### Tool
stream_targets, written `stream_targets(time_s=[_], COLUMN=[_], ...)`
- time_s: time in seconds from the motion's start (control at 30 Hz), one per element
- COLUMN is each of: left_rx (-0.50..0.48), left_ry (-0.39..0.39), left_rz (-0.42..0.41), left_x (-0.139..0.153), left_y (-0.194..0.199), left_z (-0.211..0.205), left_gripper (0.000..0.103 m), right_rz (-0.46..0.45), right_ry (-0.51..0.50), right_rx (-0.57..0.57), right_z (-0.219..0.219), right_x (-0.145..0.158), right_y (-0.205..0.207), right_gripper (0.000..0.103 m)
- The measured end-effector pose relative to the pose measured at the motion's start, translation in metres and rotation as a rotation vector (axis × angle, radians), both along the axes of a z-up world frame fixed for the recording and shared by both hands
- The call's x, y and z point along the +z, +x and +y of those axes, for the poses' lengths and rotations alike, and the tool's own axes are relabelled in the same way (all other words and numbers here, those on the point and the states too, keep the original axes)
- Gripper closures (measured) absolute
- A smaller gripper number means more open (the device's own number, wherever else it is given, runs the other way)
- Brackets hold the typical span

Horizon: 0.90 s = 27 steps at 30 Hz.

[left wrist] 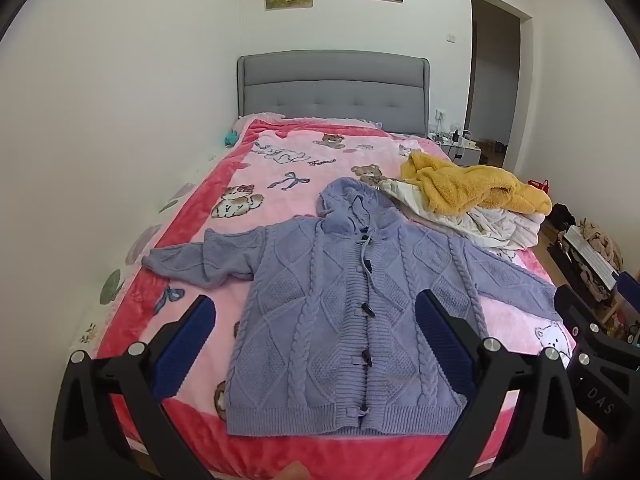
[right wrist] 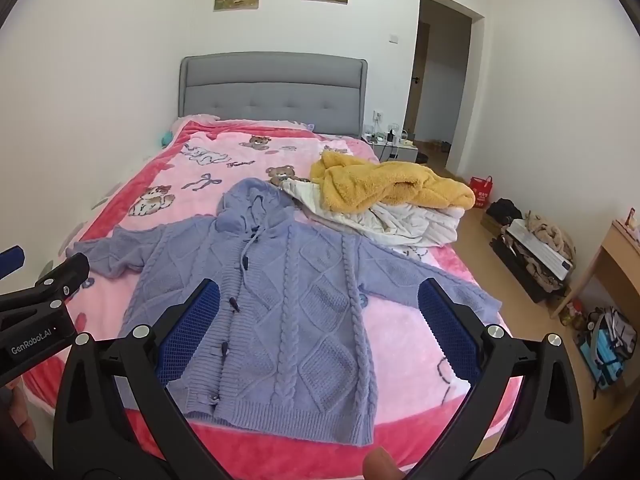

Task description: Fold large clothes

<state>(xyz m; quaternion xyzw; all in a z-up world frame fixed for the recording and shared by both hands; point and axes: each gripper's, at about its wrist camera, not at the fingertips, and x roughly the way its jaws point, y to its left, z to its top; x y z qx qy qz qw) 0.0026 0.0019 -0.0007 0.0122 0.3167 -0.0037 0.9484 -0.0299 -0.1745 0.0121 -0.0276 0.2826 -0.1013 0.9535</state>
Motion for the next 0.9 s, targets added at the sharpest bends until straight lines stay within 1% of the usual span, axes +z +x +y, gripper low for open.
stream_targets(time_s=[0.27,0.33,0.9], left_rx=[-0.002,-0.004,-0.009], left_ry=[-0.003,0.000,0.011], left_rz=[0.002,-0.001,-0.012], left_x=[-0.006,0.001,0.007], left_y=[0.004,0.001,-0.004], left_z=[0.006,0.005,-0.002], left_gripper=[0.005,0.005,0.005], right_rz=[-0.004,-0.006,-0.014], right_ry=[0.002,0.003,0.004], right_rx=[-0.006,-0.009,-0.008], right_z=[-0.005,-0.005,-0.008], right_x=[0.001,0.002,0.004], right_y=[0.001,0.000,-0.002], right_gripper=[0.008,0.008,0.008])
